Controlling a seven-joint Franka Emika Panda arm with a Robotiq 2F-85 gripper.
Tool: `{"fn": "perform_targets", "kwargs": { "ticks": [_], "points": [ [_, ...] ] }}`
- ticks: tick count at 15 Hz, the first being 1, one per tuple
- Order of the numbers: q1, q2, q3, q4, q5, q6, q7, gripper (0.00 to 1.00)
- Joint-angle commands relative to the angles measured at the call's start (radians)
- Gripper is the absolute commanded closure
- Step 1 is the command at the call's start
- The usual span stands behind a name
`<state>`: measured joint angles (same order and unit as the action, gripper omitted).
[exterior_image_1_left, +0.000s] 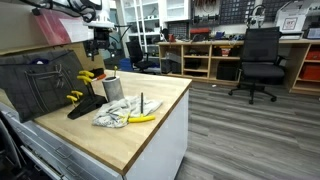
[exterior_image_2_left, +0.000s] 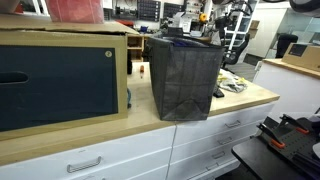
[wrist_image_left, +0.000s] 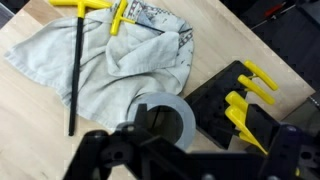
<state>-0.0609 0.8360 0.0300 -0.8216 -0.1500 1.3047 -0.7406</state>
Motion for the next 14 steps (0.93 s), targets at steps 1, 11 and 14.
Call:
{"fn": "perform_targets", "kwargs": {
  "ticks": [1,11,14],
  "points": [
    [0.003,-0.018,0.007,-0.022,-0.004,0.09,-0.017,0.0],
    [0.003,0.11,0.026,0.093,-0.005,0.093,-0.149,0.0],
    [-0.001,0.11,0.03,0.124,0.0,0.097,-0.153,0.0]
  ]
}}
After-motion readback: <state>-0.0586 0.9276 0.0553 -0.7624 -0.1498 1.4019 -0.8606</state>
